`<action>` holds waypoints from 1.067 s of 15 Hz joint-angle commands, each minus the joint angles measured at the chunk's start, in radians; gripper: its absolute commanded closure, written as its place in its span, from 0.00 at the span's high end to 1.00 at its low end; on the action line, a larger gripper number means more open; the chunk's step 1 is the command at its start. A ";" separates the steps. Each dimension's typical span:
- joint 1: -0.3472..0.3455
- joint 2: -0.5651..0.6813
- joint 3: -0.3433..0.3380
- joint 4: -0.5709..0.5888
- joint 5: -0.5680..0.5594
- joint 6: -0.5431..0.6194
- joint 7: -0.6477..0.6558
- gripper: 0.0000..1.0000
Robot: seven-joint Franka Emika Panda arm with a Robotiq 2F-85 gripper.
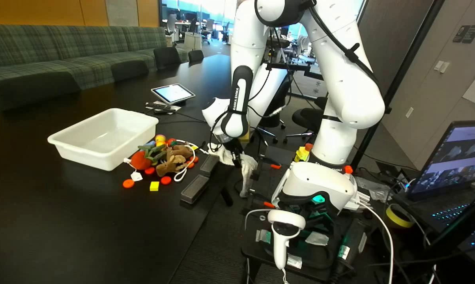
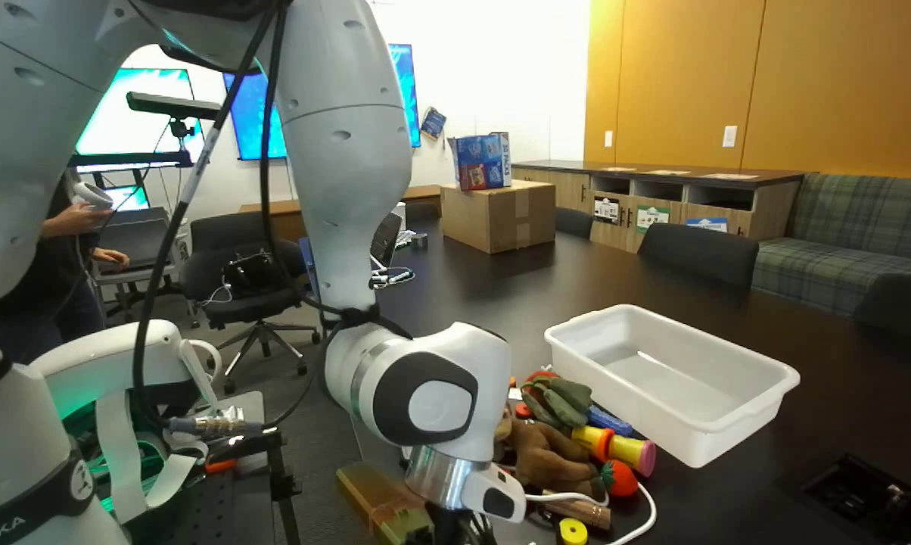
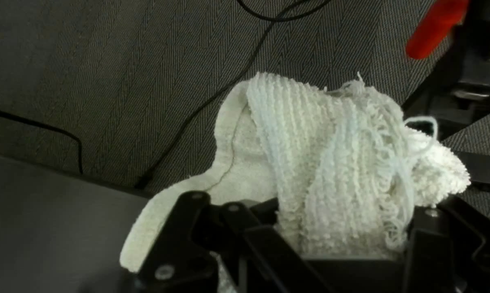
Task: Use the white towel to slide the things on the counter to the left and then put the towel in the white bin
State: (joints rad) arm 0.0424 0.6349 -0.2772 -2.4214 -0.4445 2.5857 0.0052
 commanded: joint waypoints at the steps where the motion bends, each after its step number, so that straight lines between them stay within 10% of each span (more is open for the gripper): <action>1: 0.079 -0.061 0.079 -0.047 0.022 -0.052 0.073 0.06; 16: 0.428 -0.003 0.444 0.268 0.214 -0.264 0.334 0.06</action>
State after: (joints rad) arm 0.4097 0.5905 0.1400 -2.2735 -0.2595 2.3925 0.2928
